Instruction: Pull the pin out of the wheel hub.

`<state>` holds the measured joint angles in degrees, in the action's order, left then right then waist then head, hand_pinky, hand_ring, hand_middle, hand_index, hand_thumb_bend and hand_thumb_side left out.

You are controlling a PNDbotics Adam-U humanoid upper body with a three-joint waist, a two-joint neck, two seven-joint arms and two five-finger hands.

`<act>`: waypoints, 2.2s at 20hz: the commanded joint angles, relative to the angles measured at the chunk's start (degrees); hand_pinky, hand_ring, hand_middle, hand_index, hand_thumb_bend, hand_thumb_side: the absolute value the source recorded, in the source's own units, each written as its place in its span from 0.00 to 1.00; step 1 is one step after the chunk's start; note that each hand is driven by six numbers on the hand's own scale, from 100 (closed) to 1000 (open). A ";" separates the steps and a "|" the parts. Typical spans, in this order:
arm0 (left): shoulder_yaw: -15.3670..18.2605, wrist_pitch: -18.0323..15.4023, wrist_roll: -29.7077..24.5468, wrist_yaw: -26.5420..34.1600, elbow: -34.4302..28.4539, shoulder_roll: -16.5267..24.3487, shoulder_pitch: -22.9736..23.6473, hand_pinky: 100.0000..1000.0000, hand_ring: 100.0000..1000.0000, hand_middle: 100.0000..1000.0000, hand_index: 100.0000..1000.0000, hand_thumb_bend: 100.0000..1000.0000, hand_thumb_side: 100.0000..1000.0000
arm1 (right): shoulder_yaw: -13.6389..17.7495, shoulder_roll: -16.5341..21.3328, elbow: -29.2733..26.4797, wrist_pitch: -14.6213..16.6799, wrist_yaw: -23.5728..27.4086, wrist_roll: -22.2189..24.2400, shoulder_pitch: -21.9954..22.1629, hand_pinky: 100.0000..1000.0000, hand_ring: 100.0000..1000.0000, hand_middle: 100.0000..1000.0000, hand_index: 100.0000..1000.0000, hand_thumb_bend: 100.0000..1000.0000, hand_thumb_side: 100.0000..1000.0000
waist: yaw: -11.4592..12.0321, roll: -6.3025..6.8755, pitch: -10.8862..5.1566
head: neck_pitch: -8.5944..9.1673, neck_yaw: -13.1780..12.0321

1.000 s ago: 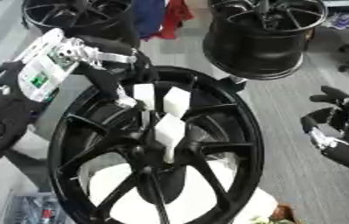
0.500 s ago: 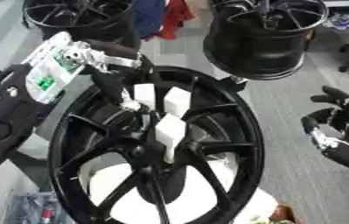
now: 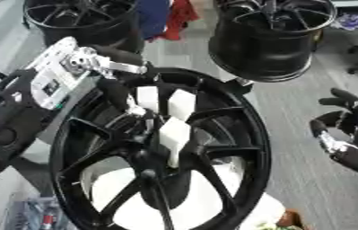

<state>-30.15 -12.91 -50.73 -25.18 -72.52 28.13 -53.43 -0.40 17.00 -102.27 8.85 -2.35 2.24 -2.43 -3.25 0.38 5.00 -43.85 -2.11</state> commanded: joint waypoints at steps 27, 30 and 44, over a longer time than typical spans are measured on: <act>14.85 -0.64 6.18 2.33 -10.39 14.85 -2.50 0.14 0.33 0.40 0.62 0.00 0.15 | 0.62 1.48 -0.21 0.17 0.03 -0.21 0.18 0.60 0.58 0.73 0.90 0.24 0.14 | 1.20 0.22 -1.29 | -0.26 0.84; 18.07 0.99 8.26 1.91 -11.12 19.77 3.18 0.15 0.34 0.40 0.62 0.00 0.15 | 0.76 1.48 -0.25 0.19 -0.06 -0.36 0.13 0.60 0.58 0.73 0.90 0.25 0.13 | 1.52 0.28 -1.20 | -0.26 1.12; 28.53 8.32 22.18 -16.16 11.72 19.85 22.21 0.67 0.73 0.76 0.86 0.29 0.31 | 1.08 1.08 -0.45 0.18 -0.12 -0.65 -0.09 0.60 0.58 0.73 0.90 0.25 0.14 | 1.71 -0.26 -0.50 | -0.26 1.49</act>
<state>-3.27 -5.04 -30.60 -39.46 -62.61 46.90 -30.61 0.16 17.01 -101.89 8.94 -2.37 1.80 -1.99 -1.51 -0.01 4.99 -43.85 -0.76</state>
